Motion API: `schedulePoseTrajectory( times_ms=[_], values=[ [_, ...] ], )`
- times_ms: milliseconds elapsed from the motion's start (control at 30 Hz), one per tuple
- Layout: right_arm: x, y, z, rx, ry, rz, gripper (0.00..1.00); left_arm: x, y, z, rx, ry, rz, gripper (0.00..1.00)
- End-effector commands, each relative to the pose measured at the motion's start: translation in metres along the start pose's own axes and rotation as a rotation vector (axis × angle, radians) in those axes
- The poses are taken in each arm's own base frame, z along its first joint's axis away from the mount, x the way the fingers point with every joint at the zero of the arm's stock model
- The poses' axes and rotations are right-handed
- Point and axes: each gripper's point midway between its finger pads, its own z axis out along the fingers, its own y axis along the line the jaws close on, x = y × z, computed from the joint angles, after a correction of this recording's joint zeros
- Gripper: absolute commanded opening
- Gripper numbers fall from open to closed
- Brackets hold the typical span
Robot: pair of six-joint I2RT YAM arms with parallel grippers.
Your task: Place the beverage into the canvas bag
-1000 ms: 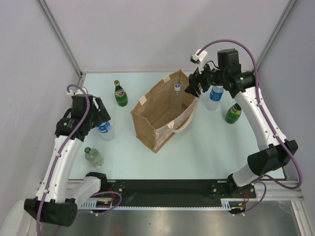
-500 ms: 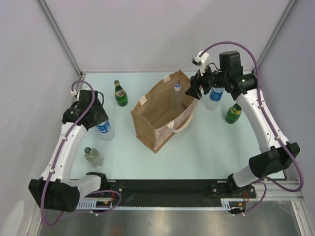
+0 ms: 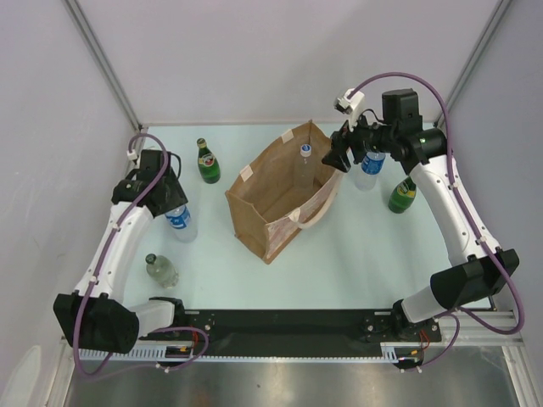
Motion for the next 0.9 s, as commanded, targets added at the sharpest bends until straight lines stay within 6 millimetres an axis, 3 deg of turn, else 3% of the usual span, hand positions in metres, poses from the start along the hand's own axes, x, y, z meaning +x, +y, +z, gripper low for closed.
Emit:
schedulePoseTrajectory(
  times_ms=[0,267,400,500,667,867],
  values=[
    [-0.012,0.005,-0.011,0.002,-0.045,-0.022,0.73,-0.023,-0.008,-0.006,0.036,-0.059,-0.002,0.54],
    [-0.013,0.005,-0.011,0.002,-0.046,-0.025,0.73,-0.024,-0.007,-0.006,0.035,-0.061,0.018,0.44],
    [-0.014,0.005,-0.011,0.000,-0.048,-0.027,0.73,-0.026,-0.009,-0.009,0.053,-0.065,0.046,0.20],
    [-0.014,0.005,-0.012,0.003,-0.049,-0.031,0.73,-0.035,-0.016,-0.021,0.109,-0.092,0.089,0.10],
    [-0.015,0.003,-0.015,0.012,-0.052,-0.034,0.73,-0.057,-0.045,-0.065,0.327,-0.192,0.180,0.00],
    [-0.016,0.001,-0.018,0.017,-0.056,-0.028,0.73,-0.085,-0.063,-0.123,0.503,-0.378,0.252,0.00]
  ],
)
